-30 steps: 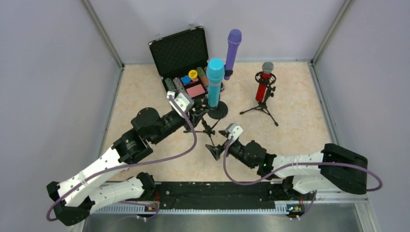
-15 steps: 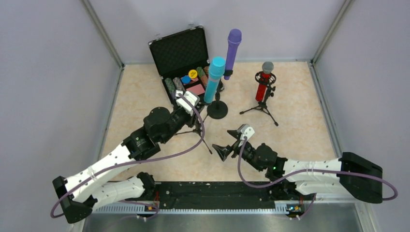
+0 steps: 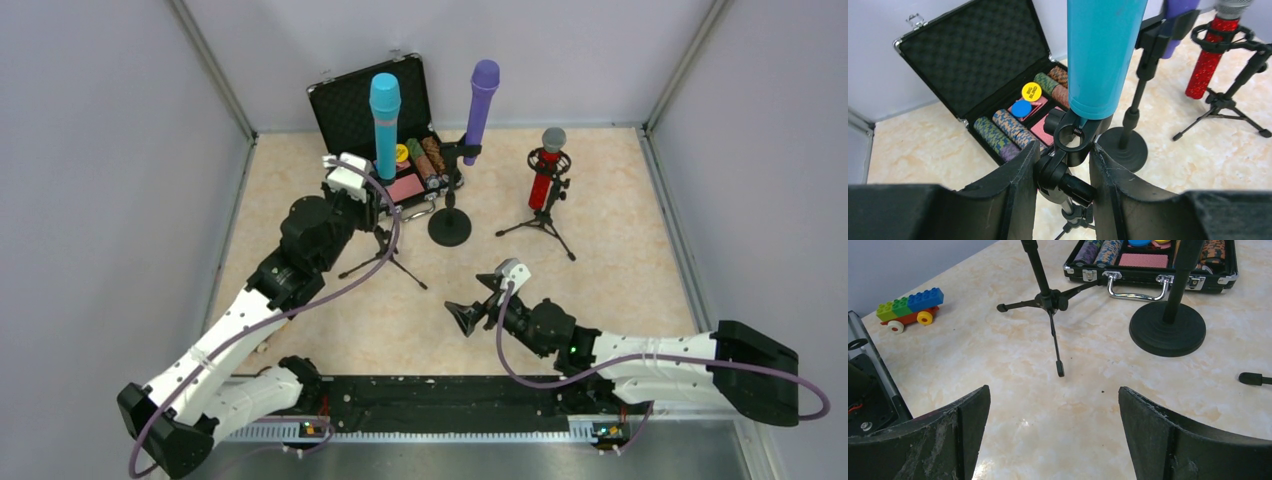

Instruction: Attach the microphones to the stand

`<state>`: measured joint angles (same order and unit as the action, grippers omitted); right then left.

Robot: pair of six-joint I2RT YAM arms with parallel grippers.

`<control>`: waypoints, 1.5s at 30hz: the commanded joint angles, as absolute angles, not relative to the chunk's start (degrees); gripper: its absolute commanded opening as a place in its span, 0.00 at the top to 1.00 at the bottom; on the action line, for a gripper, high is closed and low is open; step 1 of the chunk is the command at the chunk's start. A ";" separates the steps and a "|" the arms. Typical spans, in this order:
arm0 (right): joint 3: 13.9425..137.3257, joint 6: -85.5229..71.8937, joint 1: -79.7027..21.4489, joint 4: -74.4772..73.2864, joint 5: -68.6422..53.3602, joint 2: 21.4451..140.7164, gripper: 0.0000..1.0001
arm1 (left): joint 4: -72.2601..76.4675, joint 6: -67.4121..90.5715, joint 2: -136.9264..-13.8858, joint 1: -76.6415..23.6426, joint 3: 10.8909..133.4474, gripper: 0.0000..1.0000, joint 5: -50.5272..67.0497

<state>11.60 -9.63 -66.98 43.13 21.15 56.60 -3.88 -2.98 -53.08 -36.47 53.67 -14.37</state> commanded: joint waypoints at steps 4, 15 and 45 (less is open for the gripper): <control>11.43 -10.54 -66.82 42.30 22.63 54.88 0.05 | 0.31 -0.81 -55.69 -32.45 58.88 1.00 -11.81; 11.25 -11.13 -66.87 41.51 23.17 55.33 0.05 | -1.42 -0.25 -59.83 -29.25 60.85 1.00 -9.44; 12.46 -11.52 -66.83 36.87 23.02 52.37 0.04 | -2.58 4.53 -56.90 -28.91 59.50 0.19 -10.50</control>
